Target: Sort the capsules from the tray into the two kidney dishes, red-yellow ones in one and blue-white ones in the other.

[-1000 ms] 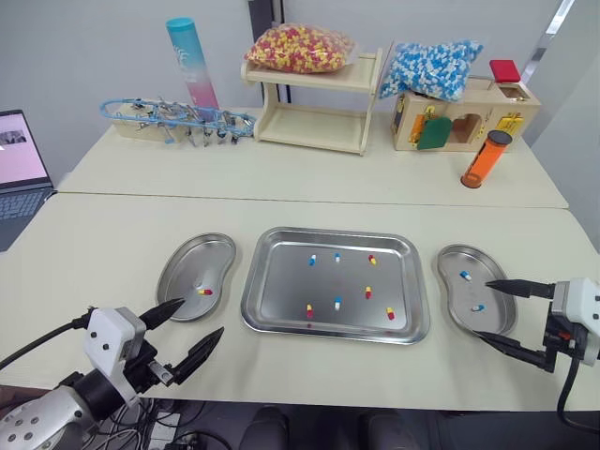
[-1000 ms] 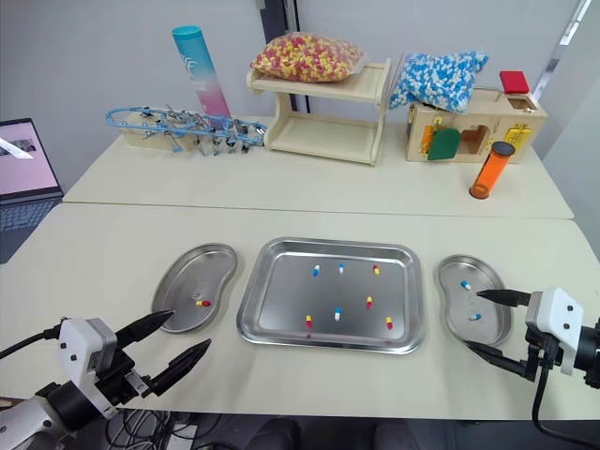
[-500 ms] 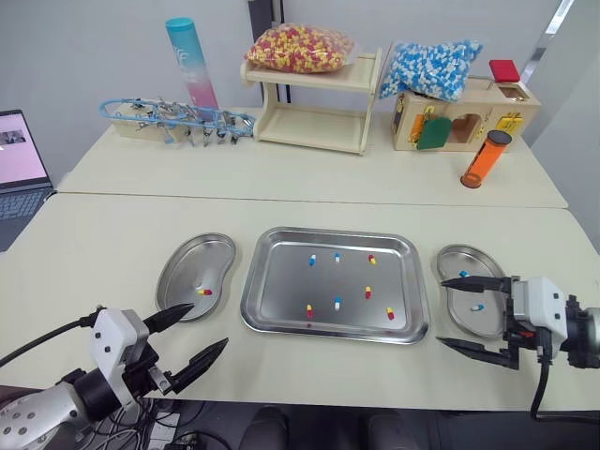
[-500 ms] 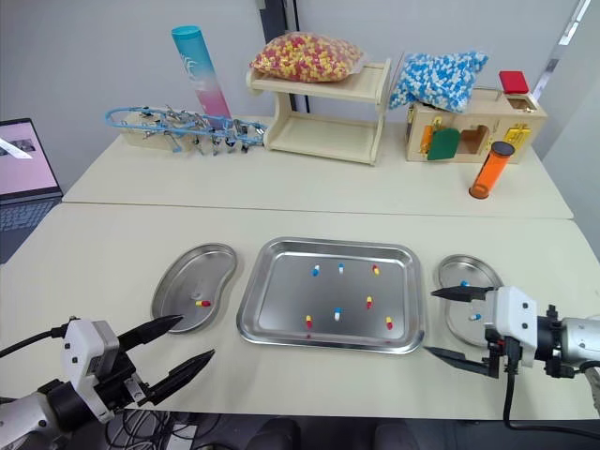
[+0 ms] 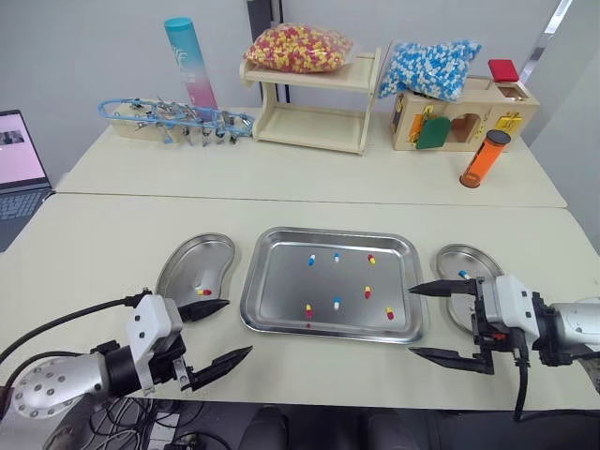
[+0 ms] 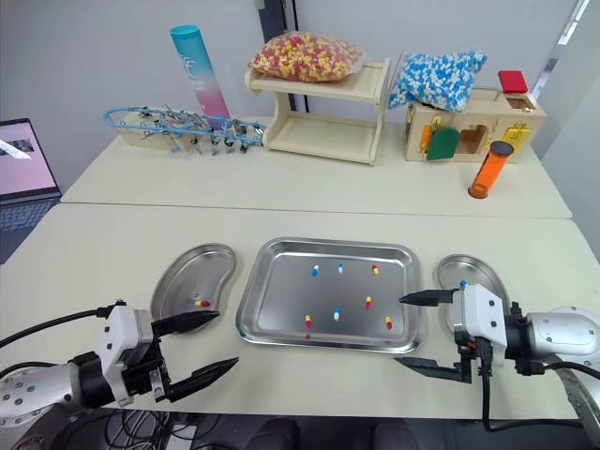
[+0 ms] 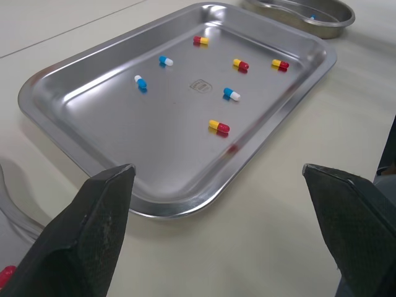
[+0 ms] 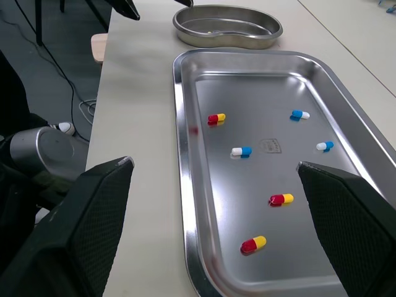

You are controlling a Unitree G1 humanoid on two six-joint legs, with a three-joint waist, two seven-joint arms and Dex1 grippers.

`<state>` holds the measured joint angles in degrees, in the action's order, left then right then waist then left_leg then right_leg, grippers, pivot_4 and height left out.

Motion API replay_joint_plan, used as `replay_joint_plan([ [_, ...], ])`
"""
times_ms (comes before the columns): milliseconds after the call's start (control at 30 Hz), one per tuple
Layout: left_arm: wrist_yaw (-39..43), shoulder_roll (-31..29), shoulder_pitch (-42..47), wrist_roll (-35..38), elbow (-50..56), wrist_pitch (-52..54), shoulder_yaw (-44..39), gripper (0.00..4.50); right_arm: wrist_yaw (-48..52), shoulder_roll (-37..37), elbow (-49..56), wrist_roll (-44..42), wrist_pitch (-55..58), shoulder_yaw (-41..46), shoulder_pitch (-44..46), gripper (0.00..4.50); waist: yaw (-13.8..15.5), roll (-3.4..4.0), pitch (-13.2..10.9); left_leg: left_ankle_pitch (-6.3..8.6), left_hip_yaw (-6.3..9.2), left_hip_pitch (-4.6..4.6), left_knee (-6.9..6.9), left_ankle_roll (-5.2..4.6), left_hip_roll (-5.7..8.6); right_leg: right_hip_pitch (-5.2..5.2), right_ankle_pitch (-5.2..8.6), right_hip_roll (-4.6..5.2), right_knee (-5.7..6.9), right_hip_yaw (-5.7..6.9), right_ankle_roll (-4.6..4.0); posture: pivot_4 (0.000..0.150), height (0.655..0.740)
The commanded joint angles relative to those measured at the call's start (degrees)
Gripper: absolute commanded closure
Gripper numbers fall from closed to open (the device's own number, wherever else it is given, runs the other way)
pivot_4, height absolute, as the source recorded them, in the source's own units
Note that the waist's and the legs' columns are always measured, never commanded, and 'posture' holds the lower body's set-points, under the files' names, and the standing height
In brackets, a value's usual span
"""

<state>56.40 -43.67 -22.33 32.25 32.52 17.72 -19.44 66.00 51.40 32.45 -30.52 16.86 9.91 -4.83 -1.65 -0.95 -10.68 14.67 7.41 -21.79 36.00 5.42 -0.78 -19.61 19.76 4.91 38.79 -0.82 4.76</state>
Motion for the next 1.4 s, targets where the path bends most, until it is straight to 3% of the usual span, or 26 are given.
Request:
replay_joint_plan([
  [33, 3.5, -0.58, 3.21, -2.58, -4.87, -5.12, 2.19, 0.19, -0.67, 0.4, 2.68, -1.81, 1.26, 0.02, 1.0, 0.0, 0.02, 0.0, 0.0, 0.0, 0.0, 0.0, 0.0, 0.0, 0.0, 0.0, 0.0, 0.0, 0.0, 0.0, 0.0, 0.15, 0.74],
  [200, 8.16, -1.22, 9.71, -5.91, -11.9, -10.45, 6.54, 1.56, -1.47, 0.22, 4.02, -2.04, 2.67, -0.47, 1.1, 0.0, 0.02, 0.0, 0.0, 0.0, 0.0, -0.01, 0.01, 0.0, 0.0, -0.01, 0.0, 0.0, 0.01, 0.01, 0.0, 0.15, 0.74],
  [600, 18.63, -2.95, 33.6, -10.24, -23.36, -10.67, 20.97, 1.56, -3.89, 0.2, 6.64, -2.07, 5.27, -1.74, 0.8, 0.0, -0.12, 0.0, 0.0, -0.01, 0.04, -0.03, 0.03, 0.01, 0.0, -0.05, 0.0, -0.01, 0.06, 0.06, 0.01, 0.15, 0.74],
  [833, 24.34, 0.39, 47.02, -14.13, -33.49, -14.62, 28.06, 1.56, -4.39, 0.23, 6.81, -2.01, 5.89, -2.47, 0.91, 0.0, -0.18, -0.01, 0.0, -0.01, 0.05, -0.05, 0.07, 0.01, 0.01, -0.03, 0.0, -0.01, 0.07, 0.07, 0.01, 0.15, 0.74],
  [967, 27.37, 2.83, 52.57, -17.08, -39.51, -18.47, 31.49, 2.46, -4.62, 0.23, 7.0, -2.11, 6.44, -2.72, 0.87, 0.0, -0.19, -0.01, -0.01, -0.02, 0.07, -0.06, 0.08, 0.01, 0.01, -0.04, 0.0, -0.01, 0.08, 0.11, 0.02, 0.15, 0.74],
  [1400, 36.1, 6.74, 64.79, -22.79, -53.27, -33.62, 40.06, 2.46, -4.72, 0.49, 7.29, -2.44, 7.45, -2.64, 0.26, 0.0, -0.19, -0.04, -0.02, -0.02, 0.11, -0.11, 0.13, 0.02, 0.02, -0.03, 0.0, -0.02, 0.08, 0.16, 0.02, 0.15, 0.74],
])
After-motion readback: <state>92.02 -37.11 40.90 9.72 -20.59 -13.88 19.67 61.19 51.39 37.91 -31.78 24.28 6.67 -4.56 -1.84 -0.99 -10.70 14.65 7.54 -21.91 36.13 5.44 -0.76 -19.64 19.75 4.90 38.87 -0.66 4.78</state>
